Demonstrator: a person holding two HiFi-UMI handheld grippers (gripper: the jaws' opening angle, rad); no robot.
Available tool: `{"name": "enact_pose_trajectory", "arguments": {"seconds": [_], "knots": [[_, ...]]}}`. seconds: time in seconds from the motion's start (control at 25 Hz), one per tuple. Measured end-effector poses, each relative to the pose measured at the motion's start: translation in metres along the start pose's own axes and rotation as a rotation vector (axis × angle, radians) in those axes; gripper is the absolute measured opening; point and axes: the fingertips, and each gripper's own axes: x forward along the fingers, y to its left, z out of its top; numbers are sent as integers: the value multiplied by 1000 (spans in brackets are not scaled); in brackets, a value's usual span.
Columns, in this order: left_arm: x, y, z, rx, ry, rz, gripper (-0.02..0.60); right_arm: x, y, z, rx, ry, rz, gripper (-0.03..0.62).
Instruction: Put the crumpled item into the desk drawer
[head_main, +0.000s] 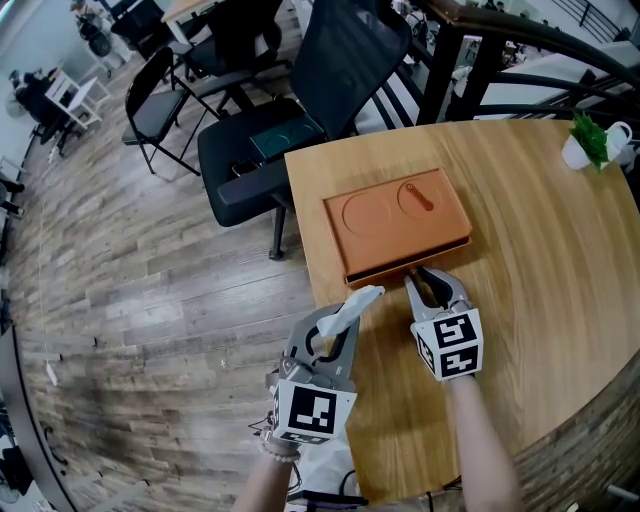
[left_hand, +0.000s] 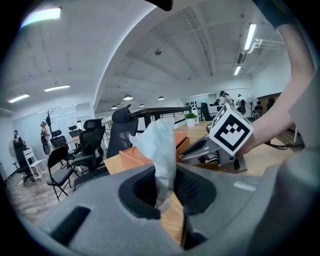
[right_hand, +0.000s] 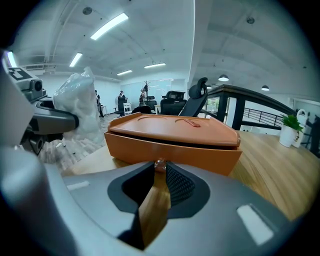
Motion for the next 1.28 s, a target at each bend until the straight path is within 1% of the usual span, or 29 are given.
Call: {"name": "enact_pose_trajectory", "arguments": {"seconds": [0.56,1.0,1.08,1.2,1.28], "knots": [[-7,-1,4,3,2,18,52,-23,4,-15,5,13,-2,74],[-11,-16,0,13,12,-6,52,-44,9,-31,17,12,-5,74],[-14,-17,4,10,8,0,52,-48,10,-34,15,14,-5,74],[-23,-16,14,-14,-4,0,51,-52,10,-35,12,21,-2,74],[-28,-16,17,-9,1,1,51,-55,10,-35,11,24,-4,74]]}}
